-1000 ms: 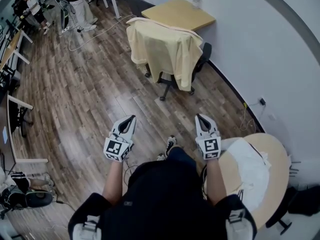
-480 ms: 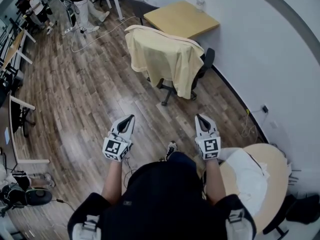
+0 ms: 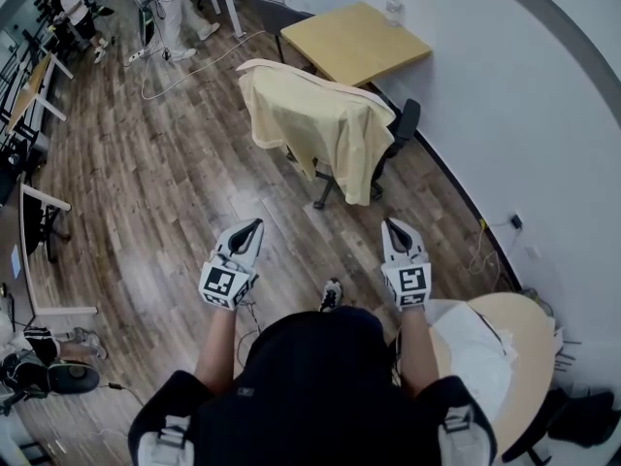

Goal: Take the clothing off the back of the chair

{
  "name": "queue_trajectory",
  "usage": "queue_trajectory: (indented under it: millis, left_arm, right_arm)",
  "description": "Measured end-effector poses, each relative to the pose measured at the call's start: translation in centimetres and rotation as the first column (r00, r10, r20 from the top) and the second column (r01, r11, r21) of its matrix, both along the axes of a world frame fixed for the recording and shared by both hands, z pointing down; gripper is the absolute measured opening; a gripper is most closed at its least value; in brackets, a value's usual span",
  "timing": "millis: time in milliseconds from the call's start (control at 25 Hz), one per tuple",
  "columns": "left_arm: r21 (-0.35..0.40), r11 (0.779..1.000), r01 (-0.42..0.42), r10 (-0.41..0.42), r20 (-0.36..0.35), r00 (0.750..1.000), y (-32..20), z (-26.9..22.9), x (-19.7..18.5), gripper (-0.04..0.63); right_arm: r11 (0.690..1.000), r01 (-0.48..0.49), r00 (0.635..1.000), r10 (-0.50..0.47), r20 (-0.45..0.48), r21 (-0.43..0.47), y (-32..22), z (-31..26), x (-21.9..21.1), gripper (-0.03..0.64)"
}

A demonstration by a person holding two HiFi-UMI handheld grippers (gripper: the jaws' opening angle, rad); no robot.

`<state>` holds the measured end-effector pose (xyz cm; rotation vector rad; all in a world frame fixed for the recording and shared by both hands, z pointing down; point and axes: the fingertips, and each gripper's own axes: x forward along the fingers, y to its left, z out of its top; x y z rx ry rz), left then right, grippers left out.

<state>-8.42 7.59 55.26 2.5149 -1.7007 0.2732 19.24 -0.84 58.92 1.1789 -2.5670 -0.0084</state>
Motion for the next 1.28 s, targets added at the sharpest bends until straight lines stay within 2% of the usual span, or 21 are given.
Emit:
queue_trajectory:
  millis: [360,520,760,1080,1280]
  left_arm:
    - [0.003,1.000,0.016,-0.016,0.012,1.000,-2.0,-0.6,0.9,0.002]
    - [0.029,0.999,0.021,-0.022,0.023,1.000,-2.8,-0.6,1.0,0.002]
    - [0.015,0.999,0.045,-0.045,0.017,0.999,-4.0,-0.5,1.2,0.002]
    - [0.009,0.996,0.085,-0.085,0.015,0.996,-4.1,0.3,0.3,0.002]
    - [0.058,0.993,0.107,-0.108,0.015,0.994,-5.0,-0.8,-0.9,0.001]
  right_arm:
    - [1.000,0.015,1.000,-0.015,0.000,-0.006,-2.7,0.0,0.8,-0.006]
    - [1.000,0.022,1.000,-0.022,0.011,-0.006,-3.3,0.3,0.9,-0.006]
    - [0.999,0.029,1.000,-0.030,-0.002,-0.024,-4.6,1.0,1.4,-0.006]
    - [0.998,0.058,0.998,-0.058,0.005,-0.001,-6.1,1.0,0.5,-0.006]
    - [0.998,0.060,0.998,-0.060,-0.001,-0.006,-6.6,0.8,0.3,-0.006]
